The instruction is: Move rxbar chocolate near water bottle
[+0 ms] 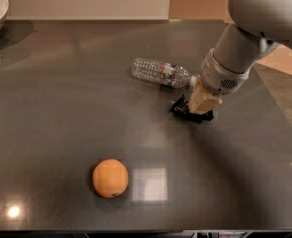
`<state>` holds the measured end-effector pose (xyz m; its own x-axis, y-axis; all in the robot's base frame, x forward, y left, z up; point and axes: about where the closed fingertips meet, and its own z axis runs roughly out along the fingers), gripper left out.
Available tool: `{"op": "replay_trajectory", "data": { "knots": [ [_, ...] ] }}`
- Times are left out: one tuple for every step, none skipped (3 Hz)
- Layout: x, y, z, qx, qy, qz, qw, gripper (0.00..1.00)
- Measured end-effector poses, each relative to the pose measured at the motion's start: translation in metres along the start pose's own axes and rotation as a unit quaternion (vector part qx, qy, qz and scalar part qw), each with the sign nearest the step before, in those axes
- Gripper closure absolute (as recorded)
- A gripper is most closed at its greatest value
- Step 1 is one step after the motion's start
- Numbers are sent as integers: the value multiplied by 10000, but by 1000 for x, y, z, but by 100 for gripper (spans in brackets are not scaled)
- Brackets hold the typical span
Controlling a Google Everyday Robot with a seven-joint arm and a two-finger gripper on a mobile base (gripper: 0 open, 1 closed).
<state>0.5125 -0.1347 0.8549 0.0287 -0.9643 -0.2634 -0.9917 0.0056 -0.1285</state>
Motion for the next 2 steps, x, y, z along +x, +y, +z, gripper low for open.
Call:
{"op": "replay_trajectory", "data": {
  "knots": [
    [-3, -24, 7, 142, 23, 33, 9999, 100],
    [-7, -41, 11, 235, 1, 45, 9997, 82]
  ]
}}
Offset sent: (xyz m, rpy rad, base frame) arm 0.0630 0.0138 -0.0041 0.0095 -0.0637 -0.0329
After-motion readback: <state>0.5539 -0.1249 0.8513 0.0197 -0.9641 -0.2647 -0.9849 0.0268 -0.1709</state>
